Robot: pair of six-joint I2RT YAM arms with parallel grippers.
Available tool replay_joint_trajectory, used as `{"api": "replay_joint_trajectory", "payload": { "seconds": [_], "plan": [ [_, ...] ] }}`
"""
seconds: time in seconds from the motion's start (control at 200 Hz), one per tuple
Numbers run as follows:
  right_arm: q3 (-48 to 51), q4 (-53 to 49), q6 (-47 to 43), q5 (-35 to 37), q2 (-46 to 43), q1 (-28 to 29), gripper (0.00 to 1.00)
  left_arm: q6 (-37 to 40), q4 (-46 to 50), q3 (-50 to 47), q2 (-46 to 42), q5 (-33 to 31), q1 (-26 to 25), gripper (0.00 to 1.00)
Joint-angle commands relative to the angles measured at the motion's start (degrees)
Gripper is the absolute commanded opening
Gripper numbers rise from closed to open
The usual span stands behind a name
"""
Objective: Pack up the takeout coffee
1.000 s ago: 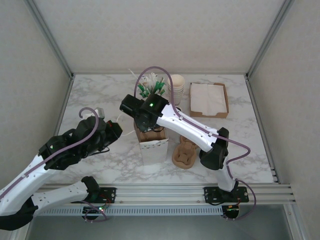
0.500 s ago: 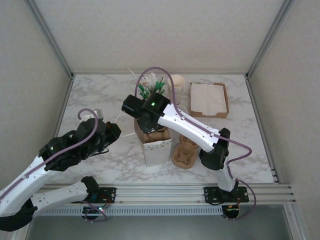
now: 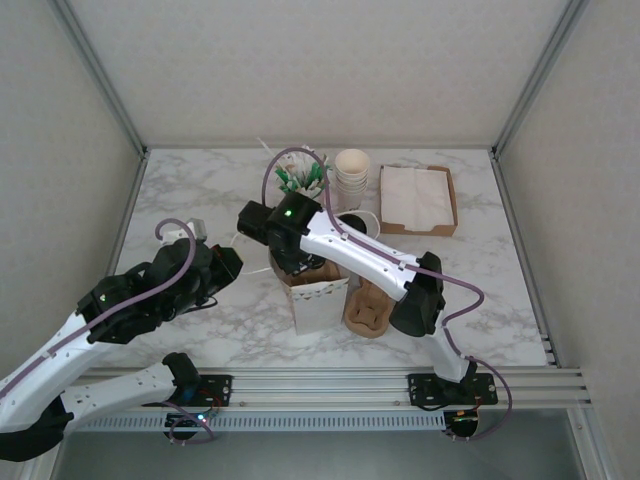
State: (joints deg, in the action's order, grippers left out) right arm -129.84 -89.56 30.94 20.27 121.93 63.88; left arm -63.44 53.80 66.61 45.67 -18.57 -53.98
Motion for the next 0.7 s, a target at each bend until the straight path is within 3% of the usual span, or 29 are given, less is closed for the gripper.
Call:
{"api": "replay_joint_trajectory", "payload": {
  "seconds": [0.0, 0.2, 0.425, 0.696],
  "plan": [
    [0.65, -1.71, -0.29, 0.46, -0.19, -0.15, 0.32, -0.63, 0.34, -0.78, -0.67, -1.6, -0.77, 0.1],
    [2.38, 2.27, -0.24, 0.03, -3.74, -0.31, 0.34, -0.71, 0.6, -0.96, -1.16, -2.26, -1.12, 0.1],
    [3.69, -0.84, -0.28, 0.91, -1.37, -0.31, 0.33, -0.79, 0.59, -1.22, -1.37, -2.7, -1.43, 0.11],
    [13.92, 9.29, 0.79, -3.74, -3.28, -1.56, 0.33, -0.81, 0.25, -1.04, -1.34, -2.71, -1.94, 0.11]
  ]
}}
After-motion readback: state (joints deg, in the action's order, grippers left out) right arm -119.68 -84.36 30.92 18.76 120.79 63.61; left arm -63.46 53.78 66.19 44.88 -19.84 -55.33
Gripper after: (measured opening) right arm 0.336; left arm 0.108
